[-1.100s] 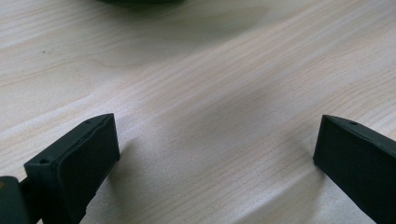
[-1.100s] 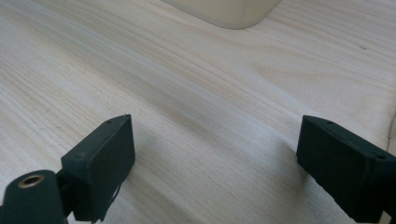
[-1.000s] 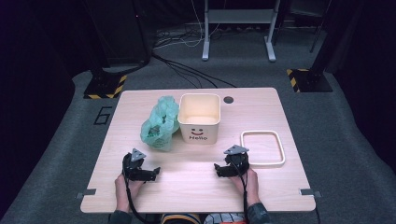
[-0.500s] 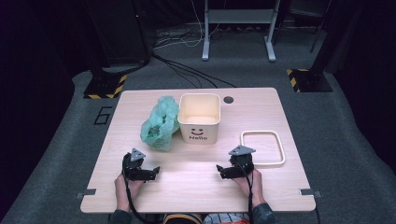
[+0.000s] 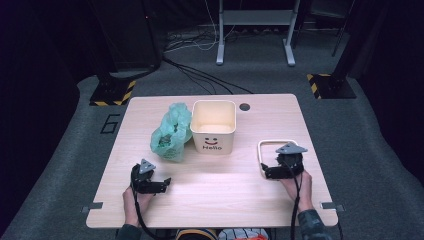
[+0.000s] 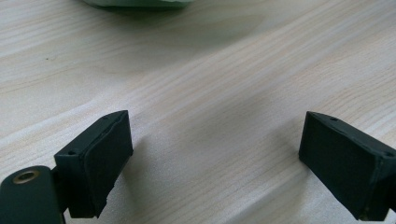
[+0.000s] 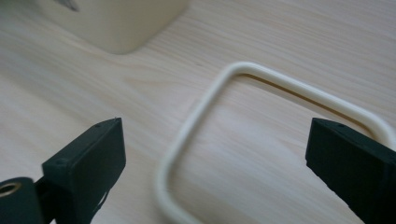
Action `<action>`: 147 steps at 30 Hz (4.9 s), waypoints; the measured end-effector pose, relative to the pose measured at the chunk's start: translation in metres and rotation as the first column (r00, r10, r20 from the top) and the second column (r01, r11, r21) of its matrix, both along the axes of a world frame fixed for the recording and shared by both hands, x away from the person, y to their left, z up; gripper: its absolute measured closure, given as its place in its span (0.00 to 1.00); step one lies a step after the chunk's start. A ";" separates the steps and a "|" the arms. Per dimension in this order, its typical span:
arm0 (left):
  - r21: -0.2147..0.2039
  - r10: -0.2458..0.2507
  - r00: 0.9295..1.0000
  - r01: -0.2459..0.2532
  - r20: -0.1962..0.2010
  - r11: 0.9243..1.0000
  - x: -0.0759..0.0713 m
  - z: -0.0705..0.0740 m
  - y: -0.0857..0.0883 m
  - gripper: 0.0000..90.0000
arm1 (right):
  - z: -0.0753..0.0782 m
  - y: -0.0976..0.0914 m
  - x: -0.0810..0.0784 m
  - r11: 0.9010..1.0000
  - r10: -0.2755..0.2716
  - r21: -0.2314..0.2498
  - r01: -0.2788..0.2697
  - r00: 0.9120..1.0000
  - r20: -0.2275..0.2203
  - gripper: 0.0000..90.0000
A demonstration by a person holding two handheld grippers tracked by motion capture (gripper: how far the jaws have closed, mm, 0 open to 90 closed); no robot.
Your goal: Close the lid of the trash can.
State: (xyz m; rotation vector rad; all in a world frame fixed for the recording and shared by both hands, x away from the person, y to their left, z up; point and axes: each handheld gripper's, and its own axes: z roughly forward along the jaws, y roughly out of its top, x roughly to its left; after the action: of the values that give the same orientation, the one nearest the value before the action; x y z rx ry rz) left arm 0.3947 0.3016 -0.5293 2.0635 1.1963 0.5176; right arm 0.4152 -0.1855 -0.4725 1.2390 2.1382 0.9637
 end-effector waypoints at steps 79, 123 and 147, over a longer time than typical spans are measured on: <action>-0.112 0.084 0.996 -0.082 0.014 0.990 -0.011 0.058 -0.003 0.09 | 0.036 -0.041 0.038 0.941 -0.312 0.110 0.321 0.946 -0.088 0.90; -0.118 -0.039 0.993 0.052 0.115 0.992 0.081 0.208 -0.094 0.16 | 0.122 0.043 0.090 0.958 -0.263 0.111 0.265 0.964 -0.031 0.90; -0.016 0.042 0.999 -0.042 -0.027 0.999 0.138 0.193 -0.165 0.30 | 0.110 0.096 0.111 0.943 -0.300 0.127 0.308 0.951 -0.079 0.90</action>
State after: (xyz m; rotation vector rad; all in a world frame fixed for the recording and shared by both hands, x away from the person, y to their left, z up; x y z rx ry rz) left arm 0.5327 0.1365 -0.3359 2.0408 1.2577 0.4996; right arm 0.5257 -0.0891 -0.3623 1.6272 1.8721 0.9604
